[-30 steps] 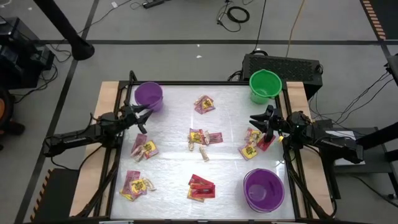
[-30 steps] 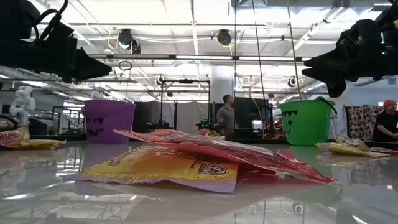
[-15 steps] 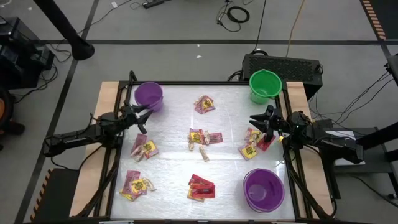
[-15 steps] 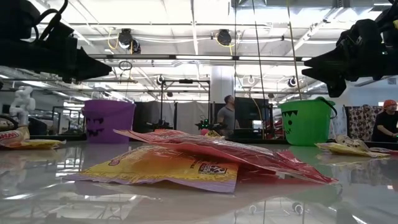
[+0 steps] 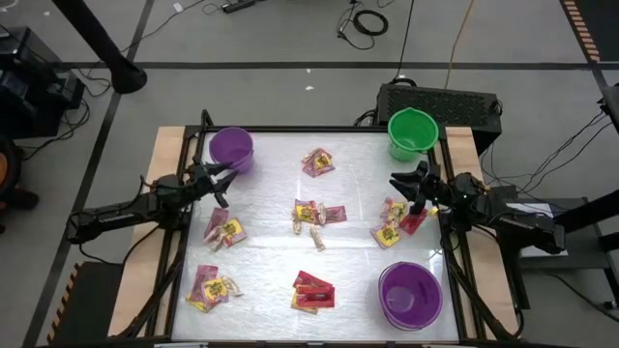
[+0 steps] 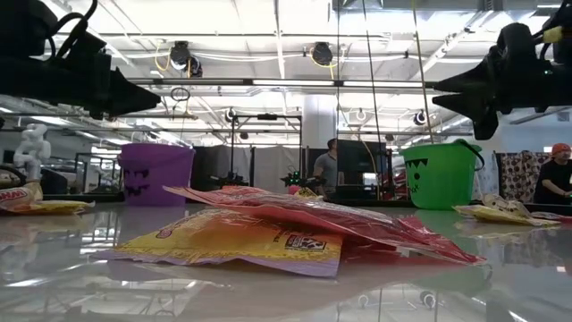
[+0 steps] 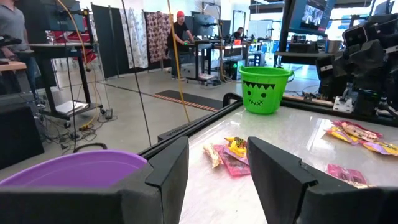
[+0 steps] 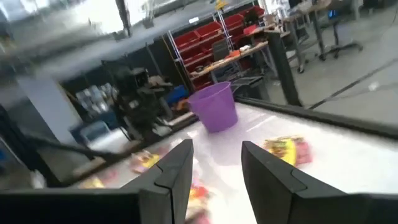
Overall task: Sort candy by brand, put in halloween buckets
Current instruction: Put the yellow candy into the top violet bucket
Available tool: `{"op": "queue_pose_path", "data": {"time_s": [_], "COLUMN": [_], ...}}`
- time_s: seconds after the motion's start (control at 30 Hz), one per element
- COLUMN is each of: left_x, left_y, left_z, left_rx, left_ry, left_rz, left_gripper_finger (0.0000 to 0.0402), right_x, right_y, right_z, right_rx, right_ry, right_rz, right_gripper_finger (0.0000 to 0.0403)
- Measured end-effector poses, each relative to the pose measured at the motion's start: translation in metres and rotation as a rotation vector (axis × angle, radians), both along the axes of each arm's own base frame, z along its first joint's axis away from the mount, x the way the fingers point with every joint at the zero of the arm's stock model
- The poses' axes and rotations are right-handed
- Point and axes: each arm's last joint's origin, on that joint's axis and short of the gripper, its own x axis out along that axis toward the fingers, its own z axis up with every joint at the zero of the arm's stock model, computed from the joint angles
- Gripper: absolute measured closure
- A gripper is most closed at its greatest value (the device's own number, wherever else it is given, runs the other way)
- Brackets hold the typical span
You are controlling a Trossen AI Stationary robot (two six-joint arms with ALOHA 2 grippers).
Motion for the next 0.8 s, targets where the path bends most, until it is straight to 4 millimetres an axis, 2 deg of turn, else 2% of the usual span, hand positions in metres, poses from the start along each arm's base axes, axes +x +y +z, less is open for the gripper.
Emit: {"op": "queue_pose_path", "data": {"time_s": [0.07, 0.17, 0.33, 0.47, 0.6, 0.8], "left_x": [0.0, 0.0, 0.0, -0.001, 0.0, 0.0], "left_y": [0.0, 0.0, 0.0, 0.001, 0.0, 0.0], "left_z": [0.001, 0.004, 0.004, 0.004, 0.001, 0.002], "left_rx": [-0.063, -0.306, -0.568, -0.621, -0.655, -0.787], "left_ry": [-0.048, -0.246, -0.414, -0.459, -0.443, -0.533], "left_rz": [-0.002, -0.014, -0.026, -0.005, -0.017, -0.03], "left_gripper_finger": [0.0231, 0.0231, 0.0231, 0.0231, 0.0231, 0.0231], "right_x": [0.0, 0.0, 0.003, 0.006, 0.015, 0.054], "right_y": [0.0, 0.001, 0.004, 0.004, 0.004, 0.003], "right_z": [0.002, 0.002, 0.004, 0.016, 0.039, 0.072], "right_rx": [0.089, 0.201, 0.25, 0.238, 0.219, 0.175], "right_ry": [-0.051, -0.081, -0.11, -0.117, -0.078, 0.123], "right_rz": [0.008, 0.046, 0.098, 0.03, -0.009, 0.018], "right_gripper_finger": [0.0273, 0.0273, 0.0273, 0.0273, 0.0273, 0.0273]}}
